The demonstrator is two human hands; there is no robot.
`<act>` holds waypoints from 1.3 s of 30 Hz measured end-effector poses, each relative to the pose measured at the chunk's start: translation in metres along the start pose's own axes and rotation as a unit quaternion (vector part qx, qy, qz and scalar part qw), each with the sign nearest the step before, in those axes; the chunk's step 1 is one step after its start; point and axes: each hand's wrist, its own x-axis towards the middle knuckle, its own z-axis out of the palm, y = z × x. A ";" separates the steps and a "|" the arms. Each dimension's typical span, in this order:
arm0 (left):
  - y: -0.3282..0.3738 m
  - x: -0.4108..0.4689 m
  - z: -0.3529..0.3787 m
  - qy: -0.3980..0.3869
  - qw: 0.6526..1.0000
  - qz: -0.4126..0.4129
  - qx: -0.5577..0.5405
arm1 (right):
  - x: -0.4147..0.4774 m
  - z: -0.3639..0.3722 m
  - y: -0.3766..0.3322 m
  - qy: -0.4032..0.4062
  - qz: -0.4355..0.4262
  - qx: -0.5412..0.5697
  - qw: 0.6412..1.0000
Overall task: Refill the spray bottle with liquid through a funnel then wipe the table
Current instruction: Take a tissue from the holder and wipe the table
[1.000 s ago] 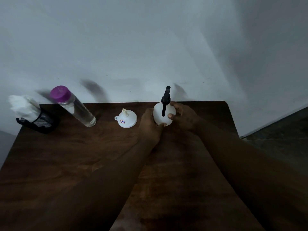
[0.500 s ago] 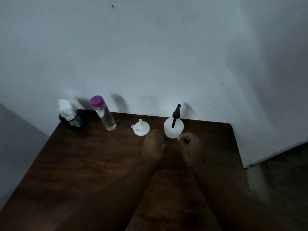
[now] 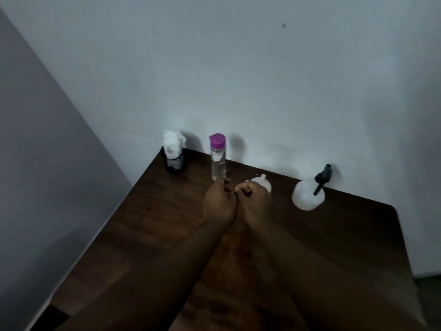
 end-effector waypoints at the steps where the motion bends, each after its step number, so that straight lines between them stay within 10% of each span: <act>1: -0.010 0.008 -0.012 0.010 1.000 -0.010 0.001 | 0.004 0.017 -0.009 -0.009 -0.001 0.005 1.000; 17: -0.114 0.149 -0.107 0.141 0.987 -0.073 -0.001 | 0.086 0.196 -0.110 0.002 -0.018 -0.019 1.000; 39: -0.131 0.169 -0.105 0.181 0.981 -0.065 -0.016 | 0.100 0.214 -0.118 0.065 -0.062 -0.063 0.994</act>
